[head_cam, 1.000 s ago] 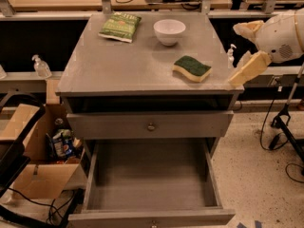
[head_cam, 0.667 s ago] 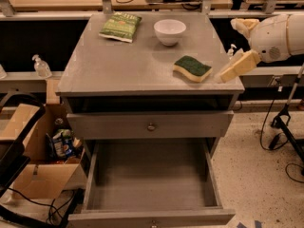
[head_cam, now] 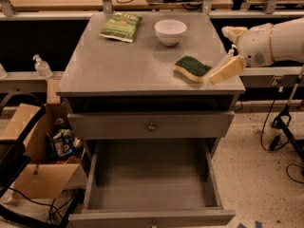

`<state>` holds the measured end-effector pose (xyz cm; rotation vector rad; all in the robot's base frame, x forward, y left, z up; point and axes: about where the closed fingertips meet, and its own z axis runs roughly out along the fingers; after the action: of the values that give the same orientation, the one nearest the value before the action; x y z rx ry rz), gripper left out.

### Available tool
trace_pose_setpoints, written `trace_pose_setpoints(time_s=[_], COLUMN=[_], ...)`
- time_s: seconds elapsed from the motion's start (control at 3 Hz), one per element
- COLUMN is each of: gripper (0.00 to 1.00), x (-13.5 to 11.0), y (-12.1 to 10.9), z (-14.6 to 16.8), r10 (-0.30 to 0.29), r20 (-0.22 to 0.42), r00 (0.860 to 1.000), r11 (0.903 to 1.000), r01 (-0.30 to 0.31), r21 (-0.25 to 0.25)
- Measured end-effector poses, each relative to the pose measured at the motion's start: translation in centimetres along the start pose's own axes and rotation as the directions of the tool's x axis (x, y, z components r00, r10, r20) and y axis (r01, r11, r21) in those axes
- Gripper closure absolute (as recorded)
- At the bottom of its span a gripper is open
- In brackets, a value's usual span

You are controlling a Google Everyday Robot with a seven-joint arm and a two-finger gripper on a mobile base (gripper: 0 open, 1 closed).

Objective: Place sponge into middle drawer

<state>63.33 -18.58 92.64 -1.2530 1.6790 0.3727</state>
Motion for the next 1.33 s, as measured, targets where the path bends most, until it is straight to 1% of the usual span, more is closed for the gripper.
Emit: trace_pose_setpoints(time_s=[0.33, 0.67, 1.0, 1.33], gripper=[0.00, 0.00, 0.00, 0.19], x=[2.1, 4.2, 5.8, 6.6], y=[-0.7, -1.3, -2.5, -3.9], z=[4.7, 8.2, 10.1, 10.6], r10=[0.069, 0.126, 0.198, 0.255], r20=[0.021, 0.028, 0.050, 0.068], r00=[0.997, 0.992, 0.979, 0.965], r11=[0.9976, 0.9919, 0.9802, 0.9669], r01=[-0.068, -0.126, -0.197, -0.254], r21=[-0.008, -0.015, -0.019, -0.021])
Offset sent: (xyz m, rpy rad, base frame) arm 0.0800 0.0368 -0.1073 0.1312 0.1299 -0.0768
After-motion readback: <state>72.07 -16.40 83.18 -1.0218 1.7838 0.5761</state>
